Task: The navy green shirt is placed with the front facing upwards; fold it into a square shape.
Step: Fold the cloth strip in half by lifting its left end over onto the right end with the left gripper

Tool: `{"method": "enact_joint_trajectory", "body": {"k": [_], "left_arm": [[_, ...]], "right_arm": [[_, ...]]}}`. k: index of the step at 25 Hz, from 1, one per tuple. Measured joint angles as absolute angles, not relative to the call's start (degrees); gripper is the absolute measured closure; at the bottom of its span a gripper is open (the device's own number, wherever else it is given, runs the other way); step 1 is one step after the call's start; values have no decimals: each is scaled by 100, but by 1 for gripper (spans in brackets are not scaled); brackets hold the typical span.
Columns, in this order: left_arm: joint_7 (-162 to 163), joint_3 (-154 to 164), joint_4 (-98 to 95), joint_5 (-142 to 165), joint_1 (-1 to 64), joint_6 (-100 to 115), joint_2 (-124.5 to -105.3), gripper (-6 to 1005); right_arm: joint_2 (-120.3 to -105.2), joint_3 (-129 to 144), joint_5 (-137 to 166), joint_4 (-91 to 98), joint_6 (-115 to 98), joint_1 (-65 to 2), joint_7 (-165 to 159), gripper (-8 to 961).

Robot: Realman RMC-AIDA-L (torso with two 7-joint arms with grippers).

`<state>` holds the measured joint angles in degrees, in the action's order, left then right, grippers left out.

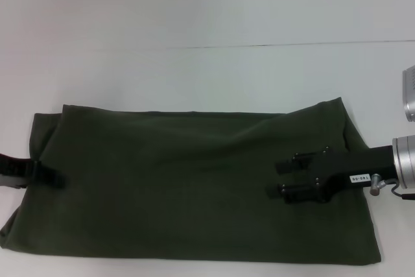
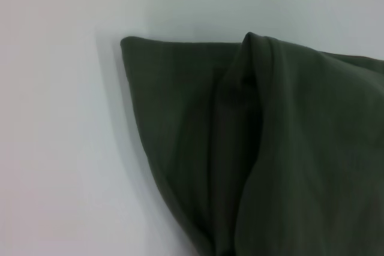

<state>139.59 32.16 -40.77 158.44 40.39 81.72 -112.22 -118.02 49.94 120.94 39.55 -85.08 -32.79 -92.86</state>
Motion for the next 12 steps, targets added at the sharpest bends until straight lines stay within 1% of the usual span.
{"method": "enact_joint_trajectory", "body": {"k": [2,7,12], "left_arm": [[13954,3236,-4077,15844,4043,8168,-11223,358],[13951,3251,-4077,15845,4046,8147,-11246,594],[13949,3252,-4080,15849,4037,8123,-11255,786]], "right_arm": [[-11802,4991,12094,3955,-8508,-3278,-9289,264],[-11802,4991,12094,3955,-8508,-3288,-9294,263],[-11802,4992,12093,3950,-8508,-3291,-9298,263]]}}
